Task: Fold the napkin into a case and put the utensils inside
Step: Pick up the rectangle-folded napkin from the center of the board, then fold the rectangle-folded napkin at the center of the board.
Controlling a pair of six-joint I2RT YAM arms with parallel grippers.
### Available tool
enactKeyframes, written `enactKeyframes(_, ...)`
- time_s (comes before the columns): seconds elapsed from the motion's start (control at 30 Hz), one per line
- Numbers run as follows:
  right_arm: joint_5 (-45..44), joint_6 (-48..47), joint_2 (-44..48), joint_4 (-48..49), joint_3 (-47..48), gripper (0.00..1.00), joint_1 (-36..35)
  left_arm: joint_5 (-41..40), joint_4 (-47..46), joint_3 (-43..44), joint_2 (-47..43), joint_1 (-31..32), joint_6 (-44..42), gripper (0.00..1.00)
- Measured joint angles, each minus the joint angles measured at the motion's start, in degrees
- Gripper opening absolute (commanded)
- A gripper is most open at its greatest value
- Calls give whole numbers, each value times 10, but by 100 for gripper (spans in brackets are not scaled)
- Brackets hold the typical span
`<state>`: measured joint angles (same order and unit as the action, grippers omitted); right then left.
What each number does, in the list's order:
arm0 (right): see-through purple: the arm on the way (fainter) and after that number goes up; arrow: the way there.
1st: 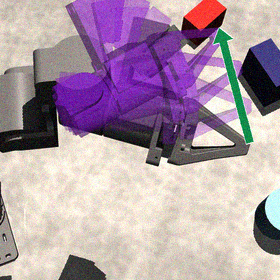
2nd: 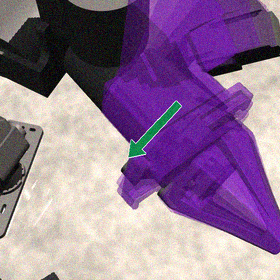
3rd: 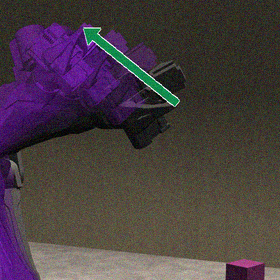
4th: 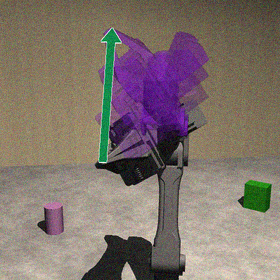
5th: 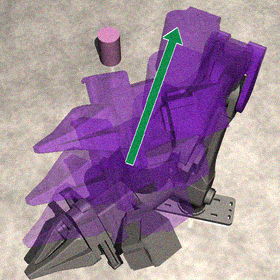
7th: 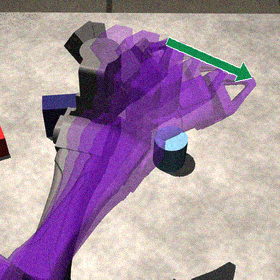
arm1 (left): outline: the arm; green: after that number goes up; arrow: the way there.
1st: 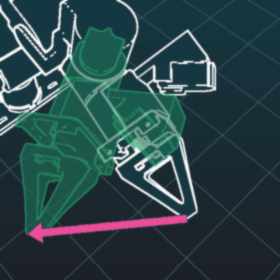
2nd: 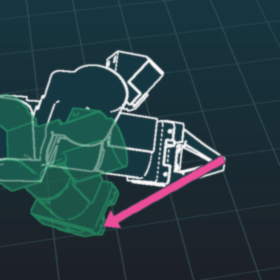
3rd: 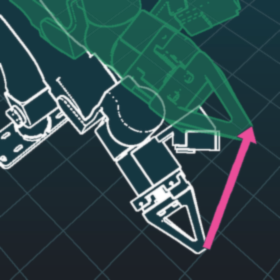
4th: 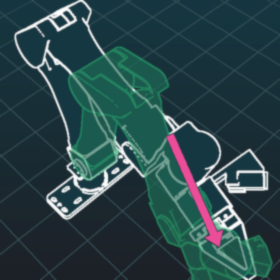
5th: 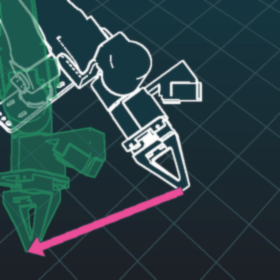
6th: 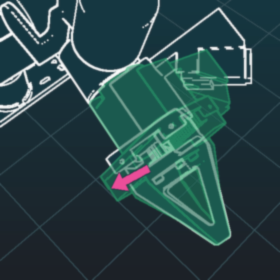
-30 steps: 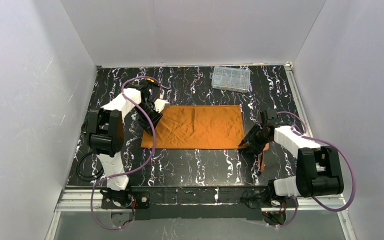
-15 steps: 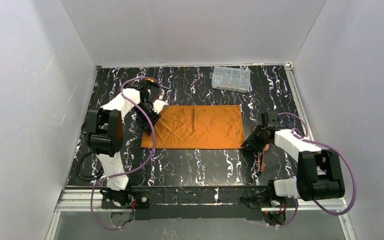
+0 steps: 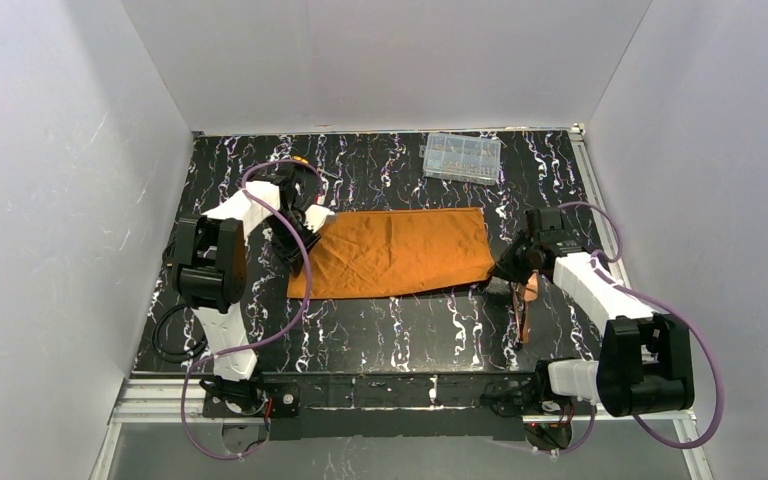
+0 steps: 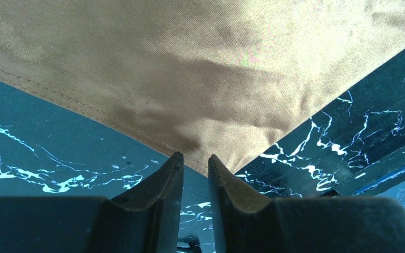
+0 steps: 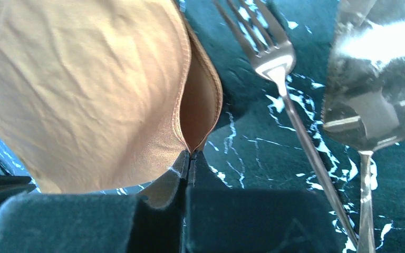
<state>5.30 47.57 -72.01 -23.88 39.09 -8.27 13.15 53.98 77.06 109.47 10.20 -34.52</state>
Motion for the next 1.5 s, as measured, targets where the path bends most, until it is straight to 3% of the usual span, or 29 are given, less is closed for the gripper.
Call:
enactKeyframes(0.23, -13, -33, -23, -10, 77, 1, -63, 2, -3, -10, 0, 0, 0, 22)
enactKeyframes(0.83, -51, -118, -248, -47, 346, 1, -323, 39, 12, -11, 0, -38, 2, 22)
enactKeyframes(1.5, -37, -120, -440, -65, 572, 1, -424, 55, 17, -18, -6, -100, -15, 21)
